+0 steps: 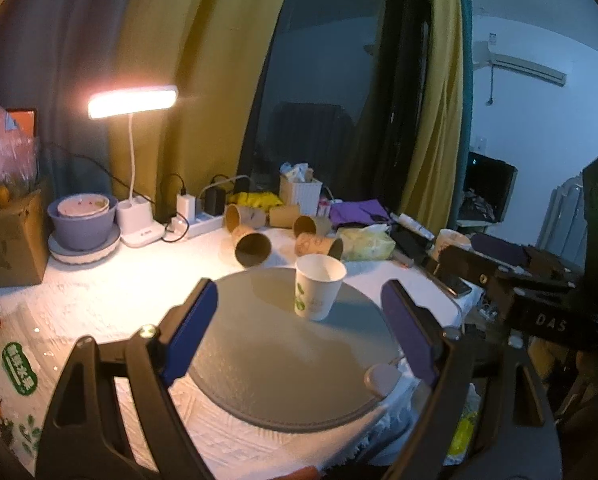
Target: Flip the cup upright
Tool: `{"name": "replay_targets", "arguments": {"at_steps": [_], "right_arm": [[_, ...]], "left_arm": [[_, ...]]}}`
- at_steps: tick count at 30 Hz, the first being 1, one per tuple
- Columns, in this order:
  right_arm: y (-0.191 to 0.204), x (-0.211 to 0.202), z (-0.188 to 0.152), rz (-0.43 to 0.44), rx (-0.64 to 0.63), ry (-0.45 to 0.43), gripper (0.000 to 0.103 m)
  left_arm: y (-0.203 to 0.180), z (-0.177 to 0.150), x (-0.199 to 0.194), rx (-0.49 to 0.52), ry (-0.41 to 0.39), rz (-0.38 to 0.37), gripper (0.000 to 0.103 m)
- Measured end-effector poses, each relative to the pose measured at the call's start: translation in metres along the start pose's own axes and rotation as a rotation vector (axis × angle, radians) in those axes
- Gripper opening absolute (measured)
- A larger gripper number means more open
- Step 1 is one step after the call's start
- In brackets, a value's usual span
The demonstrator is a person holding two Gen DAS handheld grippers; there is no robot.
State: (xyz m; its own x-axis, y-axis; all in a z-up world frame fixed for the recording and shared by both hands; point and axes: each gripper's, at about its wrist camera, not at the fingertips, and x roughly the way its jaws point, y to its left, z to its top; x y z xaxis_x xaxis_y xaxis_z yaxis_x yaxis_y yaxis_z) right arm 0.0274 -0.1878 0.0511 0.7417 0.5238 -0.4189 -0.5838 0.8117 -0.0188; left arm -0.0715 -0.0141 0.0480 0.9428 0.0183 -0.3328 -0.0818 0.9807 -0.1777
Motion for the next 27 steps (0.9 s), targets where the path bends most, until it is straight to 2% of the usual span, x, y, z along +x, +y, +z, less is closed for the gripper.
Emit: {"name": "replay_targets", "arguments": {"at_steps": [14, 16, 18, 27], "right_arm": [[0.001, -0.022, 0.012, -0.011, 0.000, -0.038, 0.075], [0.001, -0.021, 0.012, -0.009, 0.001, -0.037, 0.075], [0.001, -0.021, 0.011, -0.008, 0.002, -0.035, 0.075], [0.002, -0.018, 0.009, 0.001, -0.006, -0.025, 0.075]], "left_arm": [[-0.010, 0.012, -0.020, 0.032, -0.067, 0.043, 0.085], [-0.011, 0.012, -0.020, 0.034, -0.068, 0.043, 0.088], [-0.011, 0.012, -0.020, 0.029, -0.068, 0.039, 0.096], [-0.008, 0.011, -0.019, 0.012, -0.064, 0.038, 0.096]]}}
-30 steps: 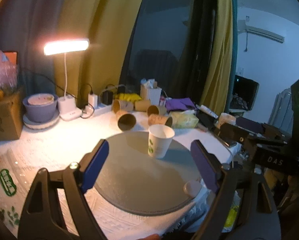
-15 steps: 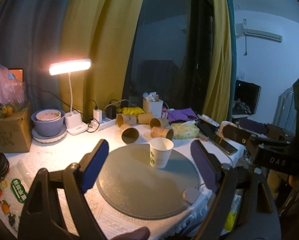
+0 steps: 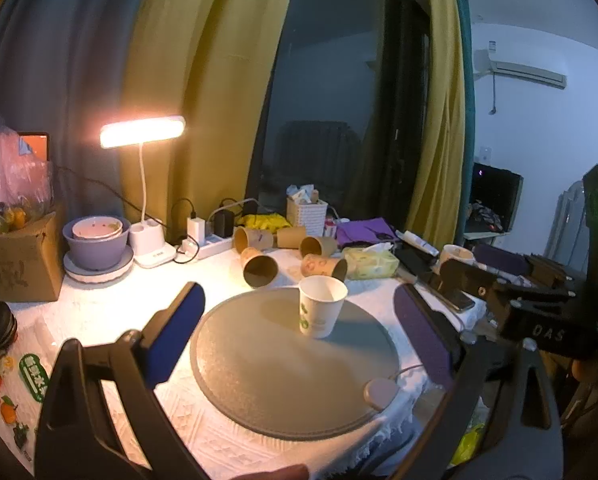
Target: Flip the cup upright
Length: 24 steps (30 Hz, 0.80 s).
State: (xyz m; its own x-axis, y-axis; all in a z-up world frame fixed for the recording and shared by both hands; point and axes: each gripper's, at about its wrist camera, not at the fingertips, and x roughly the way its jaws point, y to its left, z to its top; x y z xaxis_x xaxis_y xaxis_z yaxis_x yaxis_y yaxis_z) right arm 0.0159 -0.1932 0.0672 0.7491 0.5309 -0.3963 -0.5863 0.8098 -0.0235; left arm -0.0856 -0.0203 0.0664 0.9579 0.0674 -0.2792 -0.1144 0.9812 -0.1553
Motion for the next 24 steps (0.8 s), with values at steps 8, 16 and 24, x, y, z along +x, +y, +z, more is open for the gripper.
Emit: {"name": "replay_targets", "arguments": {"at_steps": [8, 16, 24], "right_arm": [[0.0014, 0.0008, -0.0007, 0.005, -0.002, 0.006, 0.075], [0.0015, 0.0004, -0.0009, 0.005, -0.002, 0.007, 0.075], [0.0007, 0.0007, -0.0009, 0.005, -0.002, 0.007, 0.075]], "left_arm": [[0.0025, 0.0001, 0.0001, -0.017, 0.012, 0.001, 0.096], [0.0038, 0.0008, -0.0008, -0.024, 0.017, 0.002, 0.096], [0.0051, 0.0020, -0.0013, -0.019, 0.015, 0.006, 0.096]]}}
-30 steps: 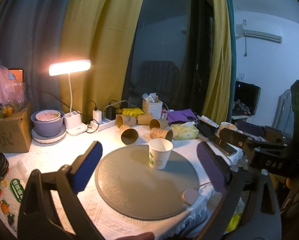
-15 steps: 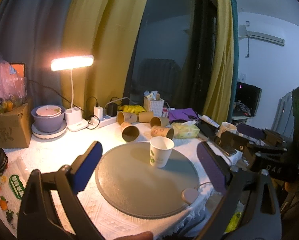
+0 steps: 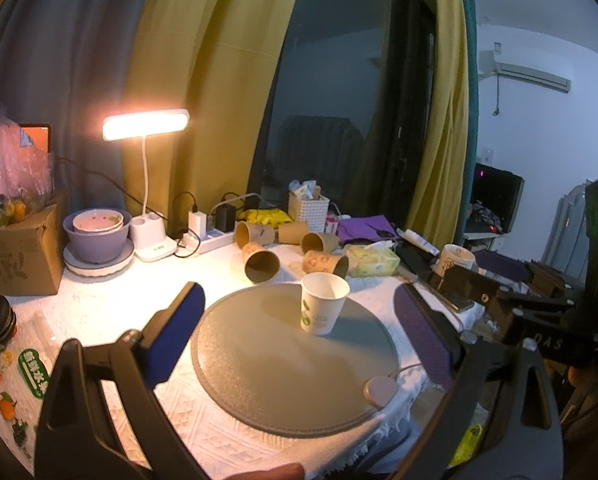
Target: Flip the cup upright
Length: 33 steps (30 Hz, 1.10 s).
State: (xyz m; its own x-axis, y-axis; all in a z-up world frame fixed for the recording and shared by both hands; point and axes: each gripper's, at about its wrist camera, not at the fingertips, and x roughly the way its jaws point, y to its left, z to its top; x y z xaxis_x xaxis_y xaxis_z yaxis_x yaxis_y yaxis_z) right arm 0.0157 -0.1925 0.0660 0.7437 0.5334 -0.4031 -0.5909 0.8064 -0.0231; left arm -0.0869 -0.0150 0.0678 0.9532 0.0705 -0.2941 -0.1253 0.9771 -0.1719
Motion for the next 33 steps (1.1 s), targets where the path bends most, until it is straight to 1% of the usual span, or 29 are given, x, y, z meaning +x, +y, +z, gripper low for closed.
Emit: {"name": "replay_targets", "arguments": {"at_steps": [3, 10, 33], "right_arm": [[0.0000, 0.0000, 0.0000, 0.000, 0.000, 0.001, 0.075], [0.0003, 0.0000, 0.0000, 0.000, 0.000, 0.001, 0.075], [-0.0006, -0.0002, 0.0002, 0.001, 0.001, 0.001, 0.075]], "left_arm": [[0.0007, -0.0002, 0.0002, -0.001, -0.003, 0.006, 0.096], [-0.0013, -0.0007, 0.0006, 0.006, 0.001, -0.008, 0.096], [-0.0063, -0.0028, -0.0002, 0.009, 0.002, -0.017, 0.096]]}}
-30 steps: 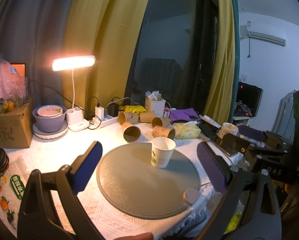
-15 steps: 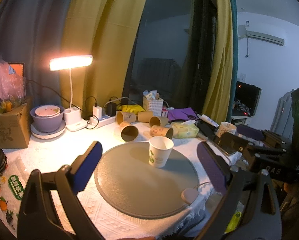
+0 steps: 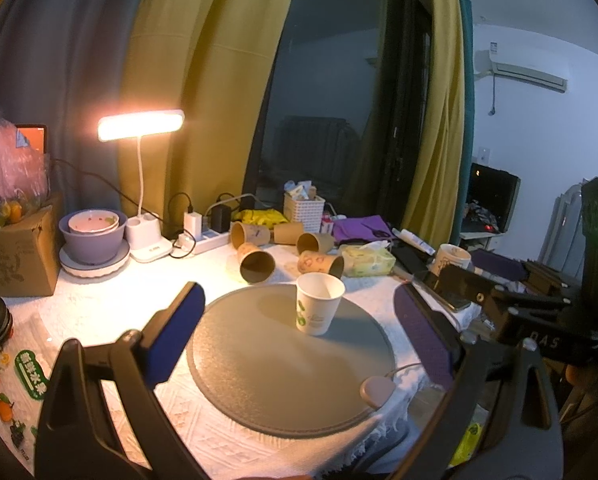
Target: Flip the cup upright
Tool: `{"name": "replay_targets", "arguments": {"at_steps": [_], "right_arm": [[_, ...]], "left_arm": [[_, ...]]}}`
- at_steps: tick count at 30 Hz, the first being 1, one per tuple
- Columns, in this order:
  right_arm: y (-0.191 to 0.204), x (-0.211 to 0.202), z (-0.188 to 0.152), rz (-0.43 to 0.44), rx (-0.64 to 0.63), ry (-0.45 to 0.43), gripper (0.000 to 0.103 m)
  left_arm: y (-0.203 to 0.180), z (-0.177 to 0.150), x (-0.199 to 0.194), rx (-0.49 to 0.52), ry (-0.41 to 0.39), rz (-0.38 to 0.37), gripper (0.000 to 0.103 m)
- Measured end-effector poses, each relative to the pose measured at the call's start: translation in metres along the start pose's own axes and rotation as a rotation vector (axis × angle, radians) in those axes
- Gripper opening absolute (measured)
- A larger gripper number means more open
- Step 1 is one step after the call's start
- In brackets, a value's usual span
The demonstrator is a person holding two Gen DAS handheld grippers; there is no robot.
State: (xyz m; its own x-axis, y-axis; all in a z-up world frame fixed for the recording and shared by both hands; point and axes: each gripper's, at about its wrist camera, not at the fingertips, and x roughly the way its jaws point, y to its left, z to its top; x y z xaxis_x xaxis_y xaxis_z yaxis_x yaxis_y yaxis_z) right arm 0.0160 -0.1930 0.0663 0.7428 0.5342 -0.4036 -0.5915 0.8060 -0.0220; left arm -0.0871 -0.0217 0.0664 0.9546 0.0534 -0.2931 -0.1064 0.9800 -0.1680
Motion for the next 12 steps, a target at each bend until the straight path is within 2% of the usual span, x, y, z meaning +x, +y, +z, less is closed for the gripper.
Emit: {"name": "replay_targets", "arguments": {"at_steps": [12], "right_arm": [[0.0002, 0.0003, -0.0035, 0.002, 0.000, 0.004, 0.075]], "left_arm": [[-0.0056, -0.0025, -0.0012, 0.005, -0.015, -0.021, 0.096]]}}
